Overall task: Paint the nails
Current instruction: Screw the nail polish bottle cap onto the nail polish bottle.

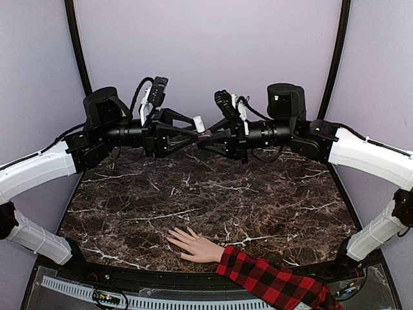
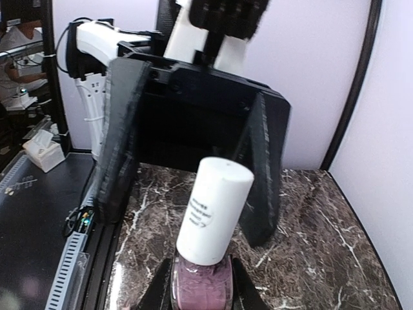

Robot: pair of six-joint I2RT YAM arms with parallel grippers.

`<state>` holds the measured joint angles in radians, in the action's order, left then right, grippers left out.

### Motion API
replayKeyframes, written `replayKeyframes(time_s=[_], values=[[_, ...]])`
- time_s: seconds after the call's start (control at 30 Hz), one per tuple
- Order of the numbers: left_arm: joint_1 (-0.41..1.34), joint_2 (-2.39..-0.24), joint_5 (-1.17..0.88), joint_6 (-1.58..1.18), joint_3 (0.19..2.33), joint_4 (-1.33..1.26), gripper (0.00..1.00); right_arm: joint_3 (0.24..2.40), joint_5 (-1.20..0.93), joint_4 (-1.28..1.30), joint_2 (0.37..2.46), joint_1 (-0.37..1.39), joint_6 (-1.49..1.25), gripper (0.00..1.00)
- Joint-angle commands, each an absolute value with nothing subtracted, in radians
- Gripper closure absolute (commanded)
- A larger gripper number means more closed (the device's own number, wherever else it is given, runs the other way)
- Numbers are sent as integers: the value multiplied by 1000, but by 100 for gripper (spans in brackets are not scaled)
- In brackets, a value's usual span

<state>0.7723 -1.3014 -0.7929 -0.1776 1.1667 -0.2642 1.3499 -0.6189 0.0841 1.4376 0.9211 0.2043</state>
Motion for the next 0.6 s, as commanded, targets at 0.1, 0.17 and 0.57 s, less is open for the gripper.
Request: replayKeyframes(time_s=[0.1,0.17,0.57], values=[[769,-1233,-633,-170,1142,-266,39,1341,-423,25,1426,930,201,100],[768,-1237,-615,-185,1150,-269,39,1342,-413,32,1431,935,212,100],[768,-1291,-605,-250,1204,-266,42,1358,-375,75,1450,969,256,100]])
